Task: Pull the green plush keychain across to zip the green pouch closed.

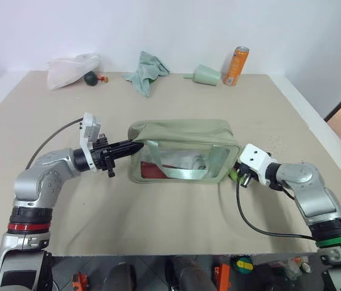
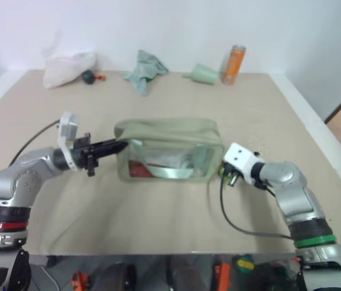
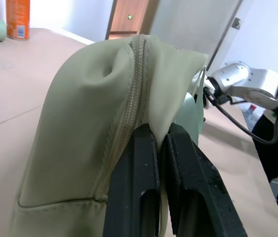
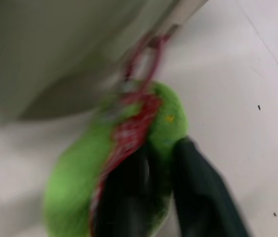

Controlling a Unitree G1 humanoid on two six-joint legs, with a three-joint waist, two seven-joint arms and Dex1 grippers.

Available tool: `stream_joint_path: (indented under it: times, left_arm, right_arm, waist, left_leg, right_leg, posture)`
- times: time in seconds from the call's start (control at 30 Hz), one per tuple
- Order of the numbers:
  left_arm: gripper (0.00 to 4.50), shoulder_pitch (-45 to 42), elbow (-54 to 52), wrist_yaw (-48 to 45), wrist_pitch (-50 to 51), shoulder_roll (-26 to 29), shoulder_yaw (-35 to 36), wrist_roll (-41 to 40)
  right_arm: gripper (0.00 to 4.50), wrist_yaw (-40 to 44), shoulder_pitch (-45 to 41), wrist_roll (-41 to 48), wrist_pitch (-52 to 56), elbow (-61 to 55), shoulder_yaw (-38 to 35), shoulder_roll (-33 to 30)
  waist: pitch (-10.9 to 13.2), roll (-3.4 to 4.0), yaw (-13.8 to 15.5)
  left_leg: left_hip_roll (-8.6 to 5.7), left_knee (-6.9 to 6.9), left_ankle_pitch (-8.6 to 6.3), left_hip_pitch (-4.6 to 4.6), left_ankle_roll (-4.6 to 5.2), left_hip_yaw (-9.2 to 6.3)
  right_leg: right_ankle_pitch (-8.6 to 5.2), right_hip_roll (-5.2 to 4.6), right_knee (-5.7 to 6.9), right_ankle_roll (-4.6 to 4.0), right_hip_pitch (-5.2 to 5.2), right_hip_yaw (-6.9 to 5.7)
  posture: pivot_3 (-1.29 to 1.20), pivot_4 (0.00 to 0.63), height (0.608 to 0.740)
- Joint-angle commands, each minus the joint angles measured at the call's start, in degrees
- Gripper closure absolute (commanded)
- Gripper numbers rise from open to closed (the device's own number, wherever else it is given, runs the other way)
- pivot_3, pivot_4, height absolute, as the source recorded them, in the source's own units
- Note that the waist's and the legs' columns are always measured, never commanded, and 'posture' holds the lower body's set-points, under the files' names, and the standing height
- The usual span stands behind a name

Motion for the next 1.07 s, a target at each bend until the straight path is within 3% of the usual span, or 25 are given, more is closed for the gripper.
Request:
stream_joint_path:
  times: [0.03, 0.1, 0.13, 0.23, 0.37, 0.5, 0.7, 0.8, 1.07]
  left_arm:
    - [4.39, -1.71, -0.43, 1.28, 0.95, -0.48, 0.22, -1.02]
    - [4.39, -1.83, -0.28, 1.82, 1.31, -0.68, 0.49, -1.17]
    - [3.67, -2.04, 0.08, 2.2, 1.84, -0.88, 0.78, -1.56]
    - [2.69, -2.45, 0.58, 2.4, 2.51, -1.25, 1.35, -2.5]
    - [1.21, -2.6, 0.03, 3.0, 1.2, -1.46, 1.39, -1.86]
    - [0.03, -1.11, -3.63, 2.87, 1.8, -0.58, 2.64, -3.71]
    - [0.03, 1.71, -7.71, 5.0, 5.81, 2.51, 8.11, -9.13]
    - [0.03, 5.49, -7.88, 4.88, 6.99, 6.32, 12.31, -10.52]
    - [0.03, 16.83, -1.77, 7.5, 7.44, 11.03, 17.26, -7.47]
  right_arm:
    - [2.07, 4.03, -1.69, 4.69, 3.52, -5.22, -2.04, -1.49]
    - [1.46, 4.73, -2.23, 5.71, 4.24, -5.41, -3.46, -2.95]
    - [1.06, 4.45, -2.62, 5.73, 4.06, -5.09, -4.21, -3.7]
    - [0.06, 3.33, -4.11, 5.68, 3.32, -3.45, -5.81, -5.48]
    - [0.0, 5.2, -4.27, 7.1, 2.66, -2.08, -8.19, -9.17]
    - [0.0, 5.88, -5.37, 8.95, 1.62, 0.14, -12.7, -13.17]
    - [0.0, 11.01, 0.09, 14.04, 6.64, -2.46, -17.36, -18.17]
    - [0.0, 16.29, 8.42, 22.62, 13.15, -10.6, -23.68, -18.8]
    - [0.0, 8.93, 16.65, 41.51, 27.74, -23.95, -38.12, -9.55]
  waist:
    - [0.01, 0.02, 0.01]
    - [0.02, 0.03, 0.02]
    - [0.03, 0.06, 0.03]
    - [0.04, 0.06, 0.03]
    - [0.04, 0.06, 0.03]
    - [0.05, 0.06, 0.03]
    - [0.05, 0.07, -0.06]
    - [0.05, 0.07, -0.1]
    - [0.08, 0.11, -0.16]
  left_leg:
    - [0.02, -0.01, 0.0, -0.02, 0.0, -0.02]
    - [0.0, -0.07, 0.0, -0.07, 0.0, -0.02]
    - [-0.01, -0.09, -0.01, -0.1, 0.0, -0.02]
    - [-0.06, -0.09, -0.02, -0.17, 0.01, 0.0]
    - [-0.09, -0.09, -0.02, -0.18, 0.02, 0.01]
    - [-0.09, -0.1, -0.02, -0.16, 0.02, 0.01]
    - [-0.05, -0.17, -0.02, -0.11, 0.02, 0.02]
    - [-0.01, -0.26, -0.03, -0.09, 0.0, -0.04]
    - [0.05, -0.24, -0.05, 0.07, -0.05, -0.09]
  right_leg:
    - [-0.02, 0.03, 0.0, -0.03, -0.02, -0.03]
    - [-0.05, 0.02, 0.0, -0.08, -0.07, -0.03]
    - [-0.06, 0.0, -0.01, -0.09, -0.09, -0.03]
    - [-0.06, -0.05, -0.04, -0.09, -0.12, 0.0]
    - [-0.07, -0.09, -0.06, -0.09, -0.12, 0.01]
    - [-0.07, -0.07, -0.07, -0.09, -0.12, 0.02]
    - [-0.08, -0.02, -0.07, -0.1, -0.12, 0.03]
    - [-0.15, 0.01, -0.07, -0.13, -0.12, -0.03]
    - [-0.19, 0.03, -0.03, -0.14, -0.02, -0.11]
  posture:
    - [0.0, 0.15, 0.74]
    - [0.0, 0.15, 0.74]
    - [0.0, 0.15, 0.74]
    - [0.0, 0.15, 0.74]
    - [0.0, 0.15, 0.74]
    - [0.0, 0.15, 0.74]
    - [0.0, 0.15, 0.74]
    - [0.0, 0.15, 0.74]
    - [0.0, 0.15, 0.74]
